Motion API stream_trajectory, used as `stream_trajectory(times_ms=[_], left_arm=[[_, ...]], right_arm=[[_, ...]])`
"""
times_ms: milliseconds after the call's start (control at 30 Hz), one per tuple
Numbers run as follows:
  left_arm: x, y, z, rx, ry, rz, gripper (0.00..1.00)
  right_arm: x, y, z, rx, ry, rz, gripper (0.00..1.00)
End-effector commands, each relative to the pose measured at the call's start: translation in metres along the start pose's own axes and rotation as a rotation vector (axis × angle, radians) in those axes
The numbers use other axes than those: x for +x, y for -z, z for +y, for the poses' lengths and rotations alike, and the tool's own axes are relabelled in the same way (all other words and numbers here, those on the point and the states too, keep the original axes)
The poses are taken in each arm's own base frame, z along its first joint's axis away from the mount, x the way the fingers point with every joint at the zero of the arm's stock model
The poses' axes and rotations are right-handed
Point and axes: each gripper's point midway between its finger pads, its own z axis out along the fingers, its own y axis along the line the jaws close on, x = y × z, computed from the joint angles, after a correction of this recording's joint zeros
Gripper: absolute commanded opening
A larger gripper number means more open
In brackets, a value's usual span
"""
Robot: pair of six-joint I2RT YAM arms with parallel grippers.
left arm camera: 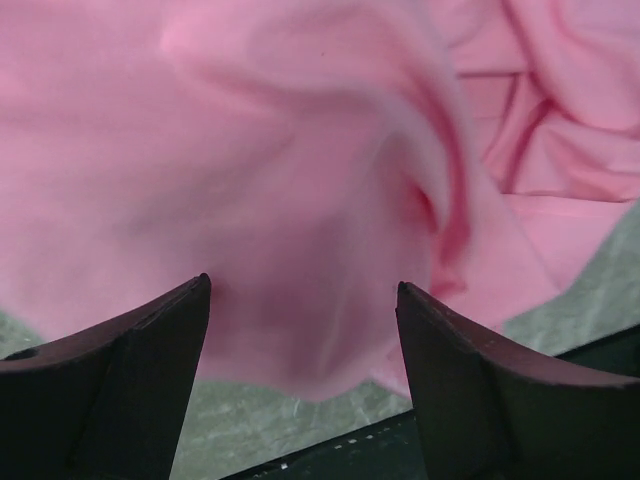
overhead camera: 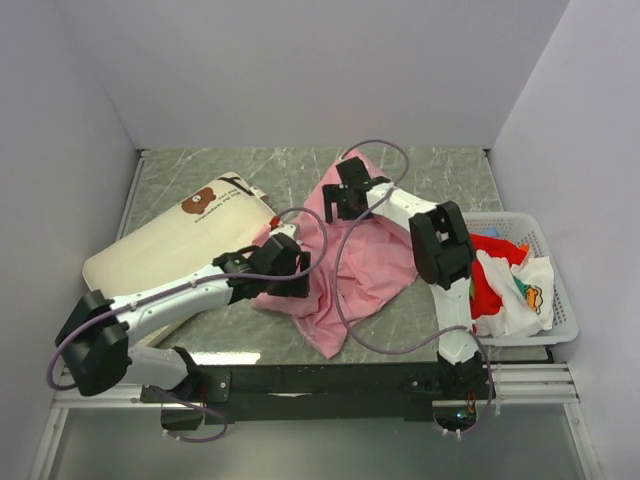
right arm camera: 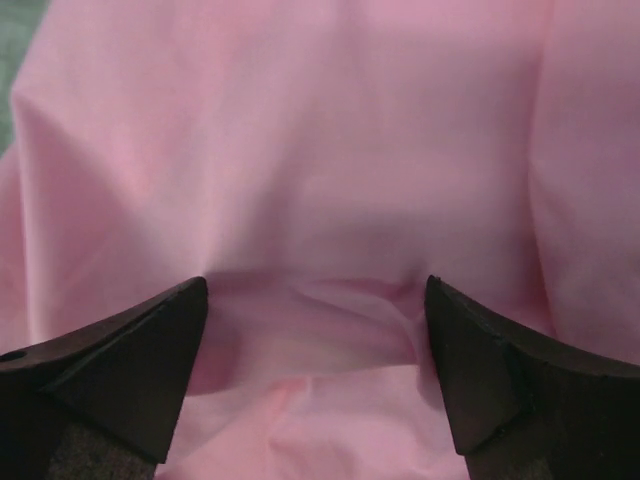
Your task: Put the pillow into the pillowcase
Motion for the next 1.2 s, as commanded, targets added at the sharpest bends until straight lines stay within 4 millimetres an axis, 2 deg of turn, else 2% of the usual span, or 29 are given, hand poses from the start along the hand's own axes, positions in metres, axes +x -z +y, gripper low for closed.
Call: stream_trajectory(times_ms=[0,33,67,100,133,167,200,233,267,333,367,467,633,700,733,767,800,833,867,900,933,967,1000,1033,1100,1133,1167], left_arm=[[0.011,-0.026,0.011,-0.076,0.01,-0.001,0.76],[0.015,-0.029,0.016,-0.101,0.009,0.007,0.72],[0.018,-0.032,0.021,-0.122,0.016,0.012,0.6],[0.025,-0.036,0.027,-0.143,0.013,0.025,0.54],[0.026,-0.038,0.031,-0.161,0.015,0.019,0.48],[0.027,-0.039,0.034,-0.176,0.026,0.019,0.34],[0.027,-0.038,0.038,-0.19,0.03,0.015,0.28],[0.026,-0.038,0.042,-0.21,0.03,0.007,0.21],[0.025,-0.037,0.046,-0.229,0.031,0.008,0.14],[0.019,-0.035,0.051,-0.248,0.038,-0.007,0.09],[0.014,-0.035,0.058,-0.264,0.051,-0.01,0.06],[0.001,-0.034,0.072,-0.278,0.084,-0.019,0.03],[-0.021,-0.025,0.08,-0.251,0.151,-0.045,0.04],[-0.03,-0.022,0.081,-0.214,0.193,-0.048,0.06],[-0.035,-0.021,0.078,-0.191,0.19,-0.055,0.09],[-0.045,-0.015,0.071,-0.159,0.185,-0.08,0.3],[-0.049,-0.011,0.064,-0.125,0.183,-0.087,0.46],[-0.055,-0.005,0.06,-0.106,0.177,-0.106,0.7],[-0.07,0.009,0.053,-0.077,0.186,-0.157,0.78],[-0.08,0.017,0.06,-0.114,0.203,-0.207,0.86],[-0.082,0.026,0.068,-0.158,0.23,-0.225,0.96],[-0.096,0.041,0.075,-0.2,0.261,-0.286,0.99],[-0.101,0.048,0.084,-0.244,0.285,-0.314,0.99],[-0.109,0.054,0.095,-0.292,0.307,-0.354,0.99],[-0.131,0.061,0.115,-0.336,0.36,-0.399,1.0],[-0.142,0.064,0.125,-0.373,0.373,-0.426,1.0],[-0.165,0.064,0.139,-0.415,0.395,-0.453,0.99]], right_arm=[[0.002,-0.017,0.009,0.019,-0.009,0.038,0.9],[0.0,-0.019,0.007,0.036,-0.022,0.036,0.79],[0.002,-0.024,0.003,0.061,-0.028,0.043,0.71],[0.005,-0.025,-0.003,0.092,-0.034,0.055,0.63],[-0.002,-0.024,-0.014,0.141,-0.054,0.037,0.45],[-0.003,-0.026,-0.02,0.158,-0.066,0.04,0.37],[-0.003,-0.025,-0.028,0.178,-0.084,0.047,0.31],[-0.009,-0.022,-0.042,0.198,-0.127,0.037,0.16],[-0.013,-0.021,-0.052,0.21,-0.157,0.03,0.11],[-0.017,-0.016,-0.072,0.235,-0.222,0.019,0.0],[-0.024,-0.01,-0.089,0.219,-0.277,0.011,0.0],[-0.039,-0.005,-0.1,0.113,-0.379,-0.022,0.0],[-0.066,0.017,-0.106,0.13,-0.456,-0.099,0.0],[-0.075,0.025,-0.126,0.142,-0.515,-0.143,0.0],[-0.074,0.031,-0.132,0.13,-0.551,-0.154,0.0],[-0.077,0.034,-0.136,0.11,-0.571,-0.165,0.0],[-0.081,0.038,-0.132,0.045,-0.576,-0.166,0.07],[-0.086,0.042,-0.131,0.037,-0.563,-0.176,0.1],[-0.087,0.044,-0.129,0.039,-0.55,-0.173,0.13],[-0.089,0.048,-0.123,0.034,-0.534,-0.173,0.24],[-0.089,0.054,-0.119,0.021,-0.515,-0.177,0.31],[-0.089,0.058,-0.115,0.009,-0.506,-0.186,0.38],[-0.086,0.059,-0.112,-0.008,-0.494,-0.195,0.49],[-0.094,0.073,-0.101,-0.049,-0.474,-0.227,0.55],[-0.096,0.082,-0.09,-0.061,-0.443,-0.246,0.64],[-0.099,0.093,-0.078,-0.071,-0.404,-0.264,0.67],[-0.099,0.098,-0.073,-0.066,-0.387,-0.273,0.7]])
